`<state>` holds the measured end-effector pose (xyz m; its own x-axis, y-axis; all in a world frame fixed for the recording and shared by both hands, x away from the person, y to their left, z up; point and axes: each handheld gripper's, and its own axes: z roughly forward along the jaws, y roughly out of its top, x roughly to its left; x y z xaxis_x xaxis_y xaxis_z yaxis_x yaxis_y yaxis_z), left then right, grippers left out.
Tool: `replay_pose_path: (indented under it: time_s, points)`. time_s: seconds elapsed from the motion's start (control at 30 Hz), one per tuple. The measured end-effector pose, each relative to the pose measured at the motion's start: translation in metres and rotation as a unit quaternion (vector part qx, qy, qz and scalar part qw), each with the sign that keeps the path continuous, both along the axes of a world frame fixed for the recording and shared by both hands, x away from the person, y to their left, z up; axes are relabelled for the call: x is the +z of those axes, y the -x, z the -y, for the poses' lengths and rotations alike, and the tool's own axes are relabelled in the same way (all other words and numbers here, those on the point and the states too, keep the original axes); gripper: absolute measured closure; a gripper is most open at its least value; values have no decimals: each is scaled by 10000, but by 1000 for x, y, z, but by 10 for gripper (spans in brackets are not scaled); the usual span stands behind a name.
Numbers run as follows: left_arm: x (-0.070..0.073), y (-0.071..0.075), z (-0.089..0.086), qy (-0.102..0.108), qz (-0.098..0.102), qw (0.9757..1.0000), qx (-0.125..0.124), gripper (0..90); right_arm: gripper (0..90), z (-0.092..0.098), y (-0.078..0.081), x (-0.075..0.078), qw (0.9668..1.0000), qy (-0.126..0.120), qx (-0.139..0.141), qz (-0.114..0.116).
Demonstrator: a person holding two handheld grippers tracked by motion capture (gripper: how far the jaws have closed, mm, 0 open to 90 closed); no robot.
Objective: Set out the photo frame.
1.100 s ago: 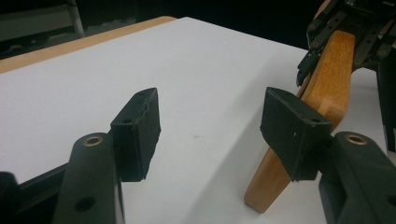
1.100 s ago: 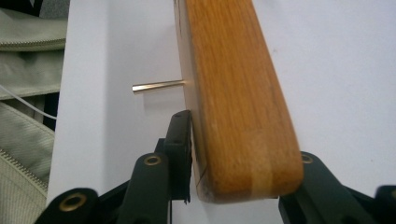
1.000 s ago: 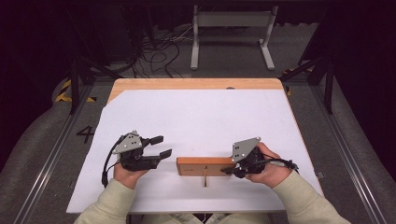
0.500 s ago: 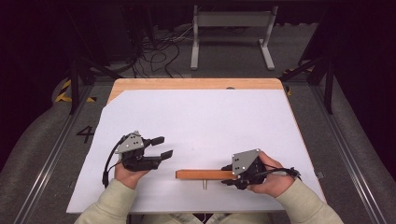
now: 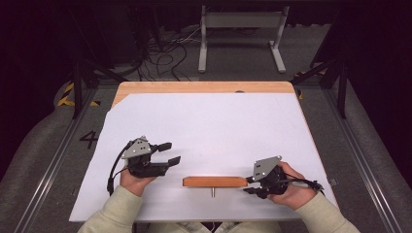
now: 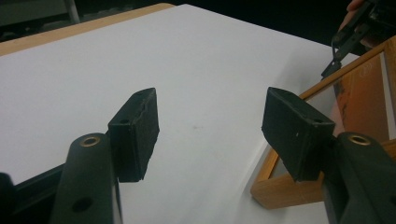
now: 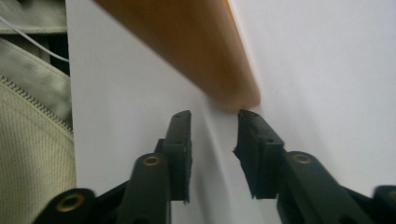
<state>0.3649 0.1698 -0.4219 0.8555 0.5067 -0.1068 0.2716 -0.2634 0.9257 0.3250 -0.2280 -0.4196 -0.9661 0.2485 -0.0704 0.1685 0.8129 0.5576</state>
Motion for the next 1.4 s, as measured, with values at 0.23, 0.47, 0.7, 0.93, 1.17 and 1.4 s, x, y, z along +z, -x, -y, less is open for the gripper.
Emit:
replay_pose_path:
  time_s: [0.23, 0.47, 0.7, 0.93, 1.17, 1.4]
  points:
    - [-1, -1, 2, -35, -34, 10000, 10, 365, 888, -1, 2, -10, 9991, -47, -2, -431]
    - [-2, -1, 1, -41, -37, 10000, 30, 365, 900, -6, -5, -18, 9976, -243, -220, -610]
    - [-3, -1, 1, -58, -57, 9999, 107, 365, 900, -5, -12, -20, 9959, -381, -415, -710]
    - [-4, -1, 0, -93, -97, 9997, 203, 365, 900, -6, -25, -19, 9951, -454, -570, -672]
    - [-4, 0, 0, -115, -110, 9996, 228, 365, 900, -10, -39, -17, 9929, -568, -782, -695]
    - [-4, 0, 0, -140, -50, 9996, 239, 365, 900, -16, -55, -18, 9892, -758, -1074, -649]
